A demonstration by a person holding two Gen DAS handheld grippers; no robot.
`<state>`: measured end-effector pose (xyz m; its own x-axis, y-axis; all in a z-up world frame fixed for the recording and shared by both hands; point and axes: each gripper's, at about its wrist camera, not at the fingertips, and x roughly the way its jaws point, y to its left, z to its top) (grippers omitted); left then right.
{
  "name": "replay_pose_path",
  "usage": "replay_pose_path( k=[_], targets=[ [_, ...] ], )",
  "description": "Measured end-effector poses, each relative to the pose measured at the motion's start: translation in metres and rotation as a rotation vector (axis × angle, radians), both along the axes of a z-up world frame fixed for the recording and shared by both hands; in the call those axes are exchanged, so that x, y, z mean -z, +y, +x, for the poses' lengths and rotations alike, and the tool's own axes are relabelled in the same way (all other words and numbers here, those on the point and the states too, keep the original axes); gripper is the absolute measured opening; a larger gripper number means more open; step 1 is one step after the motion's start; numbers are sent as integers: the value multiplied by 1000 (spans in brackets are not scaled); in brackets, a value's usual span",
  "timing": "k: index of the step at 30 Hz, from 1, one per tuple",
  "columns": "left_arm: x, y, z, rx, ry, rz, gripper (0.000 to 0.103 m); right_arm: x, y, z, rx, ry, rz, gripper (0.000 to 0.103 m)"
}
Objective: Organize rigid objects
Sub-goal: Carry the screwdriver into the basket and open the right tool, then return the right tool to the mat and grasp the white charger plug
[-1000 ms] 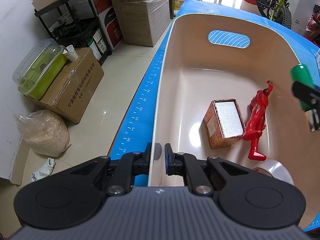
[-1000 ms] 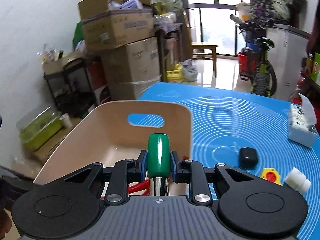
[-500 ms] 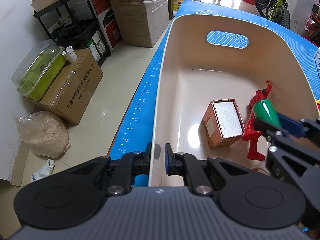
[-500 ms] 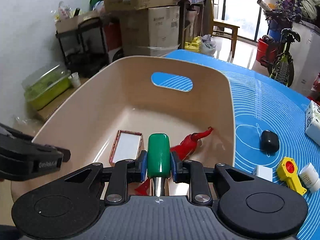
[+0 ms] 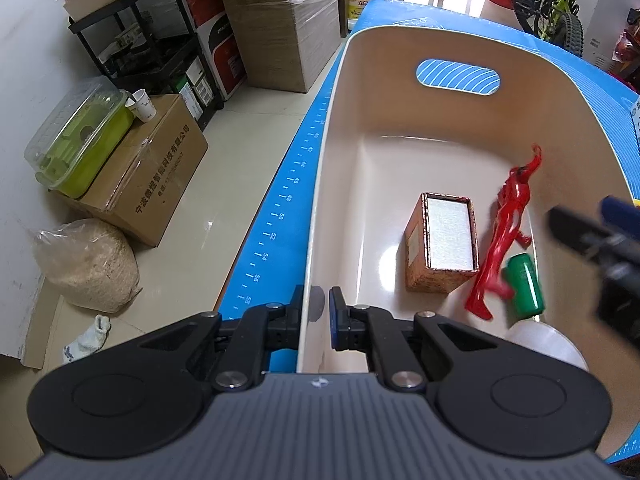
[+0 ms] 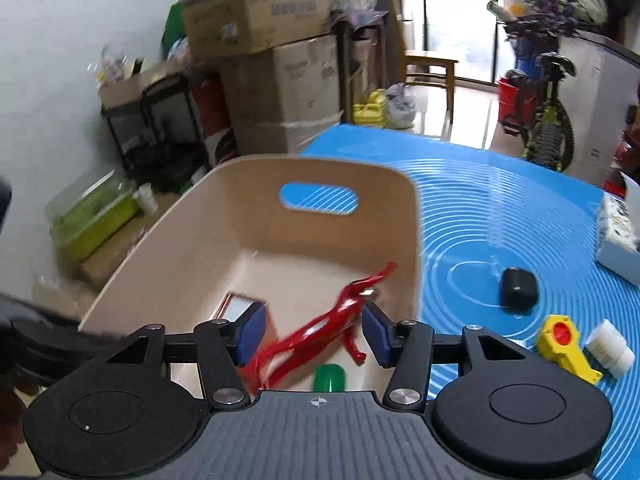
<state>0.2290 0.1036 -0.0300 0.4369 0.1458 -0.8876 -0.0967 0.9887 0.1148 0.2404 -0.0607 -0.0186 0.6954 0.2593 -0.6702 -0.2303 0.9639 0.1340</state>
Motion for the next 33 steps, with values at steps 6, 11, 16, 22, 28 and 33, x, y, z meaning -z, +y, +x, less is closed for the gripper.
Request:
replay_pose_path(
  k=[6,11,16,22,28,33],
  targets=[
    [0,-1,-1,1,1,6,12,-13,-40,4,103,-43,55,69],
    [0,0,-1,2,0,3,12,-11,-74,11,216,-50,62,69],
    [-1,1,-1,1,0,2,12,6,-97,19,298,-29,33,71],
    [0,1,-1,2,0,2,12,46,-114,31,342,77,-6,72],
    [-1,1,-2,2,0,3,12,80,-112,42,350,165,-81,74],
    [0,1,-2,1,0,4,12,99,-116,48,375,184,-87,74]
  ],
)
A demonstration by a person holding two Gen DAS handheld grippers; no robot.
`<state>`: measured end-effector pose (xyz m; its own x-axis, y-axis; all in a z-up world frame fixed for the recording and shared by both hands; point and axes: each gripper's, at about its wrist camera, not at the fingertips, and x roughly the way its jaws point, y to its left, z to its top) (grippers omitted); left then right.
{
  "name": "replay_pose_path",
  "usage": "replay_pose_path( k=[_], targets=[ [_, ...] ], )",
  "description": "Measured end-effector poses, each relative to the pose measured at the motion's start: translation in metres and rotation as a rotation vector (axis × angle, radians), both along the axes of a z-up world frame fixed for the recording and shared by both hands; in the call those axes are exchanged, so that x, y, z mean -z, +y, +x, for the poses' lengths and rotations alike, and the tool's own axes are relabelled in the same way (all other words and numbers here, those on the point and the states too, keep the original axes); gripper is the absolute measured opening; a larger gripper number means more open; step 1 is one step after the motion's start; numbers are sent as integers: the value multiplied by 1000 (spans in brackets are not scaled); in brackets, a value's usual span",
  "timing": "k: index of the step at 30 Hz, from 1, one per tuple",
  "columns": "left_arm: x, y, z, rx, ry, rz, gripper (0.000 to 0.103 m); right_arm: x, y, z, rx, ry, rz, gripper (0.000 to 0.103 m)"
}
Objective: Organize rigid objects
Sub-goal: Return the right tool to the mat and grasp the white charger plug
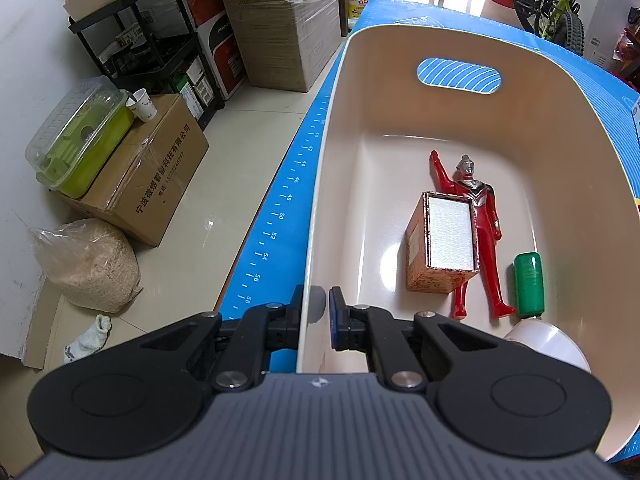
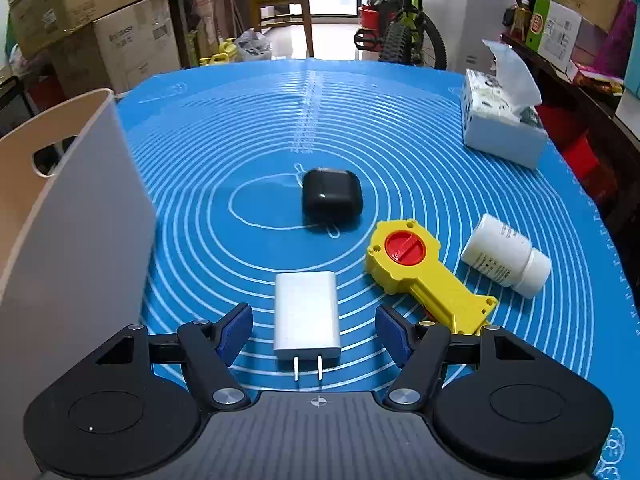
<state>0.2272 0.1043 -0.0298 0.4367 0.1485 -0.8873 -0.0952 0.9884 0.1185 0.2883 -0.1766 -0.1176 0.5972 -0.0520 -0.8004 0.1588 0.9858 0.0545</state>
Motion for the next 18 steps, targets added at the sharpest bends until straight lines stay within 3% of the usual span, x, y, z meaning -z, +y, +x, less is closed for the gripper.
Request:
replay_pose_path(
  k=[5,13,18],
  targets=[
    [0,0,0,0,0,0,12,8,-2,2,12,-15,-14,73],
    [0,0,0,0,0,0,12,5,10,0,-37,-40,-41,43],
    [0,0,0,0,0,-1,12,2,12,-1,-34,-30,-47,43]
  ],
)
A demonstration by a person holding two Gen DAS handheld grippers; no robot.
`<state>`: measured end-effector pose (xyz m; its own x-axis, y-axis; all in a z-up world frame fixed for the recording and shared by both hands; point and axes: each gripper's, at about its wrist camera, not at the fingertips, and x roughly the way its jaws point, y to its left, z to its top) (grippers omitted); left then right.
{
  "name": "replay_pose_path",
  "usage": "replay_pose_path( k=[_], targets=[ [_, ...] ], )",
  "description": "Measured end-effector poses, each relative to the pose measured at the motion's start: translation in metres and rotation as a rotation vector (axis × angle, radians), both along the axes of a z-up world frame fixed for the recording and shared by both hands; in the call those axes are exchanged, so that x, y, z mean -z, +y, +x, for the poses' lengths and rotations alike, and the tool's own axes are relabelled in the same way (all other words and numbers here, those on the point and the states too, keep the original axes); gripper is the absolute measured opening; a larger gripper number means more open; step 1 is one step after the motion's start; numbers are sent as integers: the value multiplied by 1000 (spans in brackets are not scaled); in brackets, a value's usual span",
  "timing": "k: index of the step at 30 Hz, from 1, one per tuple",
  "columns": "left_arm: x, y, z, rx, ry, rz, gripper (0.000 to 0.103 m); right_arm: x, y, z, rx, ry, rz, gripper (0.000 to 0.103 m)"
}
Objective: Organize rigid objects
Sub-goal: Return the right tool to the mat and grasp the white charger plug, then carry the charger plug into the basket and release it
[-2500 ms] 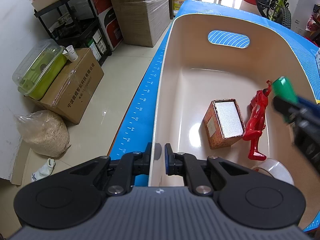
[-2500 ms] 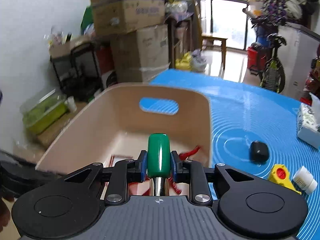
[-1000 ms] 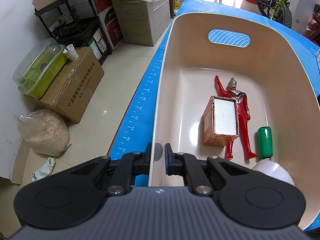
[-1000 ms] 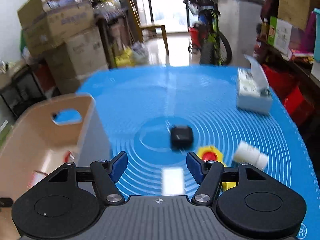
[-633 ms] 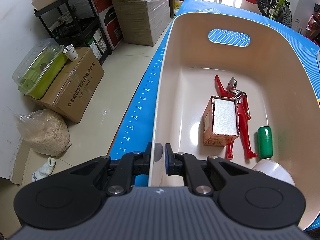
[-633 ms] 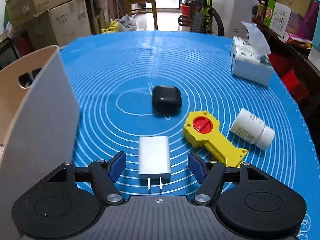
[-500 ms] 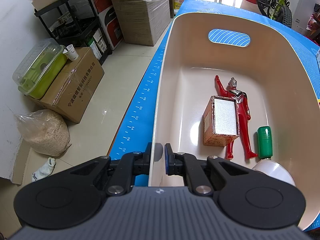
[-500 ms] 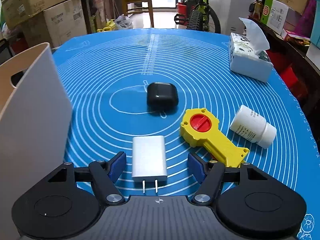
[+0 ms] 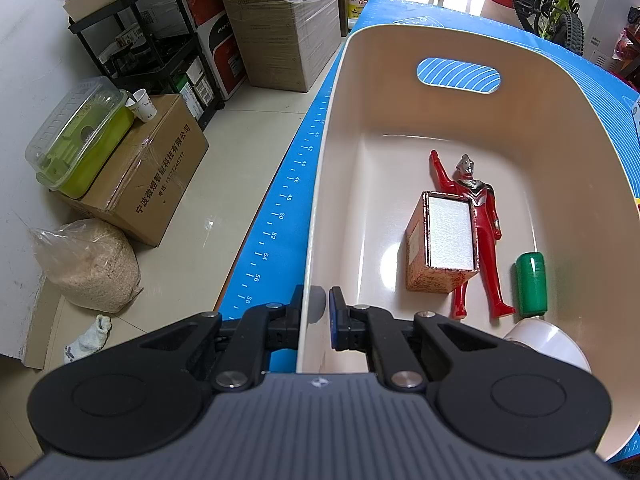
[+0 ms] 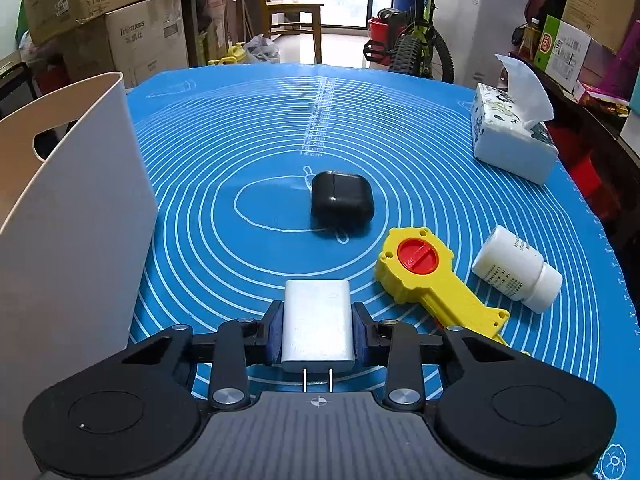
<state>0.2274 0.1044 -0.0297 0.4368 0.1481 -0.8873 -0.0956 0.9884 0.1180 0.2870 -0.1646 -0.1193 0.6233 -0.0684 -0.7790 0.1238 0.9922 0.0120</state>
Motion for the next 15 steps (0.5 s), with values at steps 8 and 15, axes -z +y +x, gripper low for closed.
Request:
replay_pose_path(
  k=[8,15],
  targets=[
    [0,0,0,0,1,2,12,-24,-5,-9,31,-64,29,43],
    [0,0,0,0,1,1,12,-61,-5,-25,56,-195,76,43]
  ],
)
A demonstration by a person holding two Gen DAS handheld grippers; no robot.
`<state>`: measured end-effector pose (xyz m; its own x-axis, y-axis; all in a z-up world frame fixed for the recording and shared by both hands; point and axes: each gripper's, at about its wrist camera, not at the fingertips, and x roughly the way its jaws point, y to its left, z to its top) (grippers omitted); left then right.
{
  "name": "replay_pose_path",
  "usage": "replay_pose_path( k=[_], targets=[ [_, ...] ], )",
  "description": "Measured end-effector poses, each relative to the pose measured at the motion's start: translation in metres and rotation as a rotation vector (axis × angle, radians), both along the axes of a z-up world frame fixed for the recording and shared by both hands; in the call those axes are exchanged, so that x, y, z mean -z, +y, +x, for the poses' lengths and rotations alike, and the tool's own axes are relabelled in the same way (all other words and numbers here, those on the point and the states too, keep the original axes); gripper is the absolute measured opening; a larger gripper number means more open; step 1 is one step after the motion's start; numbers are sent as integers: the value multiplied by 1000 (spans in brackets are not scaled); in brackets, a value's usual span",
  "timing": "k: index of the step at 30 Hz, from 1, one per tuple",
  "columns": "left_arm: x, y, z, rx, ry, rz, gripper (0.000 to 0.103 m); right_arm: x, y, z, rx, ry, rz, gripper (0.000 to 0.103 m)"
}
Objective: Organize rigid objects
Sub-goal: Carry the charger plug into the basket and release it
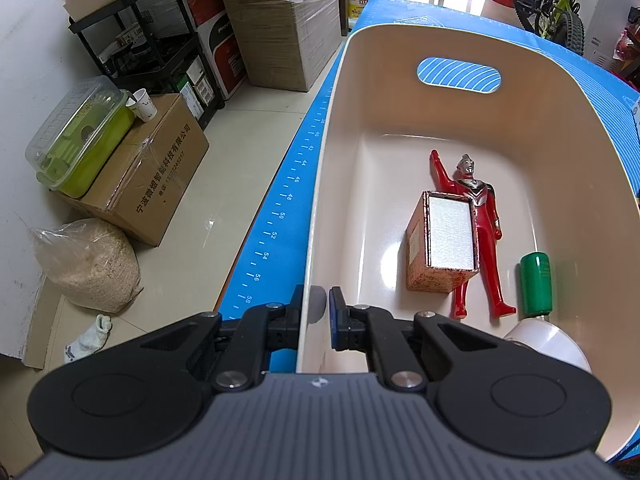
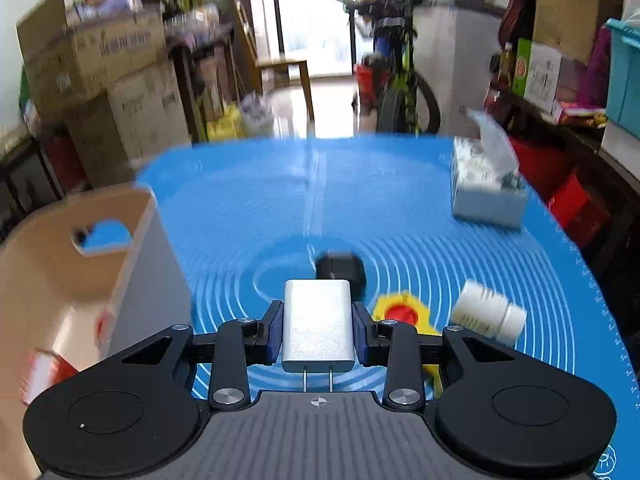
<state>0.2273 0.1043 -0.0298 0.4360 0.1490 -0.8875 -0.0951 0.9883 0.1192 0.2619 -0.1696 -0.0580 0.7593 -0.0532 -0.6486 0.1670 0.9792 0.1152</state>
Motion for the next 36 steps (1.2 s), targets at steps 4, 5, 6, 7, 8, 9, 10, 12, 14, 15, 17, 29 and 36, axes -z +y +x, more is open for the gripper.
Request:
replay_pose_path(
  k=[4,5,6,7,8,9,10,12,14,15,17,29,36],
  targets=[
    [0,0,0,0,0,0,12,-25,10,-13,-13,-99,14,43],
    [0,0,0,1,-1,-1,12,-30,14,-16,-21,-119,13,43],
    [0,0,-1,1,-1,-2,12,-36,19,-19,-36,-146,9,43],
    [1,0,-1,2,0,-2,12,-41,22,-21,-48,-162,9,43],
    [1,0,-1,1,0,-2,12,-46,28,-24,-68,-182,14,43],
    [1,0,-1,2,-1,-2,12,-49,32,-26,-87,-195,19,43],
    [1,0,-1,2,-1,-2,12,-52,37,-27,-103,-202,22,43],
    [1,0,-1,1,-1,-1,12,-56,49,-30,-152,-212,19,43],
    [1,0,-1,2,-1,-1,12,-56,62,-32,-204,-207,13,43],
    [1,0,-1,3,-1,-1,12,-55,68,-33,-225,-200,14,43],
    [1,0,-1,2,-1,-1,12,-51,80,-32,-279,-176,19,43],
    [0,-1,0,3,-1,3,12,-23,145,-31,-506,20,-49,43],
    [-3,0,1,5,-4,4,12,-15,148,-25,-525,132,-46,42]
  ],
)
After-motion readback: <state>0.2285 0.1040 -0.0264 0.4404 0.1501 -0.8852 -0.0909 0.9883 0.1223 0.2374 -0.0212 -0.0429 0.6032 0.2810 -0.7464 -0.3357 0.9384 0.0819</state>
